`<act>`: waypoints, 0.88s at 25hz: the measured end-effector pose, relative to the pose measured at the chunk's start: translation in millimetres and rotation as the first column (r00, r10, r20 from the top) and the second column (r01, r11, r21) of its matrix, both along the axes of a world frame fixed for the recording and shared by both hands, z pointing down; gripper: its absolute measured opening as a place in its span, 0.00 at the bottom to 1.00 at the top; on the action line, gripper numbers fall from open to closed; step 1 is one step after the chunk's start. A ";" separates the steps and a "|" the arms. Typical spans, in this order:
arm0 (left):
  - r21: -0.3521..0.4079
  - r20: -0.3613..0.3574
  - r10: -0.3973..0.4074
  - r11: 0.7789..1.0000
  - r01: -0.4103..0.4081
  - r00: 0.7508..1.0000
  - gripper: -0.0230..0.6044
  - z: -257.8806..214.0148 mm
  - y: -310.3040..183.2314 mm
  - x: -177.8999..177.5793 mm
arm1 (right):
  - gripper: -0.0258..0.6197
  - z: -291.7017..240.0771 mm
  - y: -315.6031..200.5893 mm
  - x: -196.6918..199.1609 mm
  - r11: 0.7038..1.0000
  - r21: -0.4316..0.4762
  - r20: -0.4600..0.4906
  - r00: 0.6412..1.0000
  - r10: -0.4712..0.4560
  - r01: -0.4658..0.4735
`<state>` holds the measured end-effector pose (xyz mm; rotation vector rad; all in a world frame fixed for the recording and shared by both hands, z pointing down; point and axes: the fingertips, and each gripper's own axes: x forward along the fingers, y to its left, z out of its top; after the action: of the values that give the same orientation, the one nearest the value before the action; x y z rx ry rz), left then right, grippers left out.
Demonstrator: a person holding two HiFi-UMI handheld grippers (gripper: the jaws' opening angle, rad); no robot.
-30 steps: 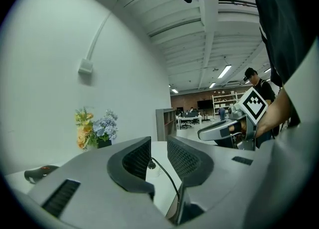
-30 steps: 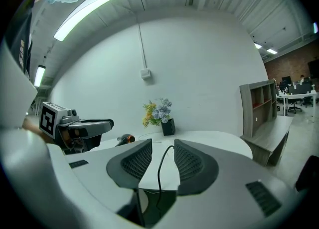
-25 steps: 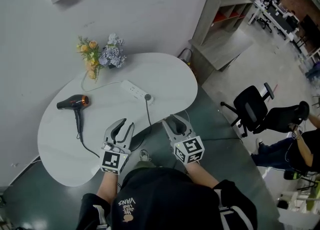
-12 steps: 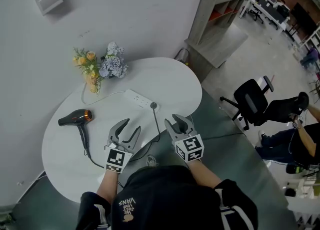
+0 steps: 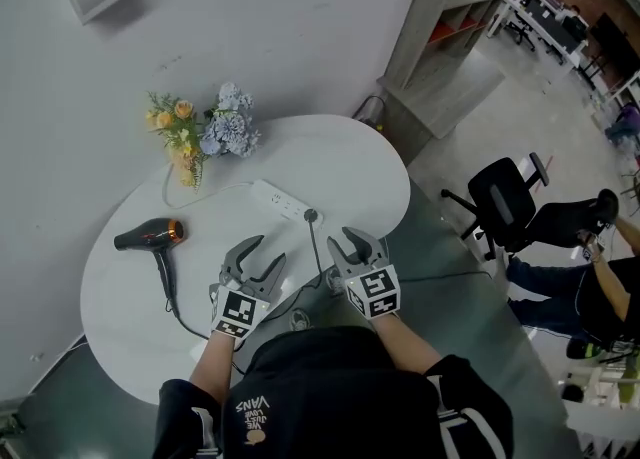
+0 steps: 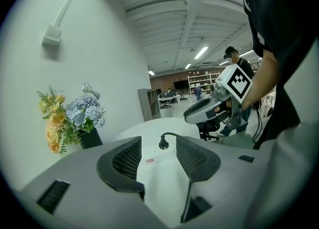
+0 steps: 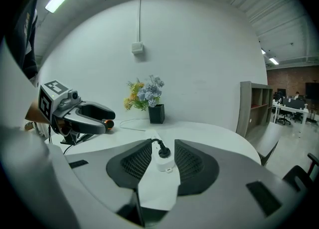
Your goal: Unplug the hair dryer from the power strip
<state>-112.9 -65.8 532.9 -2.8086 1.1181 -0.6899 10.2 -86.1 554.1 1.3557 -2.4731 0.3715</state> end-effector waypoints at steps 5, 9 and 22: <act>-0.017 0.066 0.003 1.000 -0.002 0.998 0.39 20.4 -17.8 3.3 | 0.23 15.8 -23.7 -4.3 0.998 -0.006 -0.040 0.997 -0.063 0.062; -0.027 0.088 -0.009 1.000 0.011 0.996 0.41 34.9 -32.9 2.7 | 0.23 30.0 -40.8 -10.0 0.992 -0.011 -0.068 0.990 -0.124 0.124; 0.004 0.186 0.035 0.999 -0.037 0.982 0.45 62.2 -86.7 20.8 | 0.23 61.4 -67.6 -28.4 0.947 -0.037 -0.177 0.930 -0.321 0.319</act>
<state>-92.2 -152.4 595.1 -2.6829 1.0325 -0.9208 -18.2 -153.7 615.5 0.9119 -2.4759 0.1724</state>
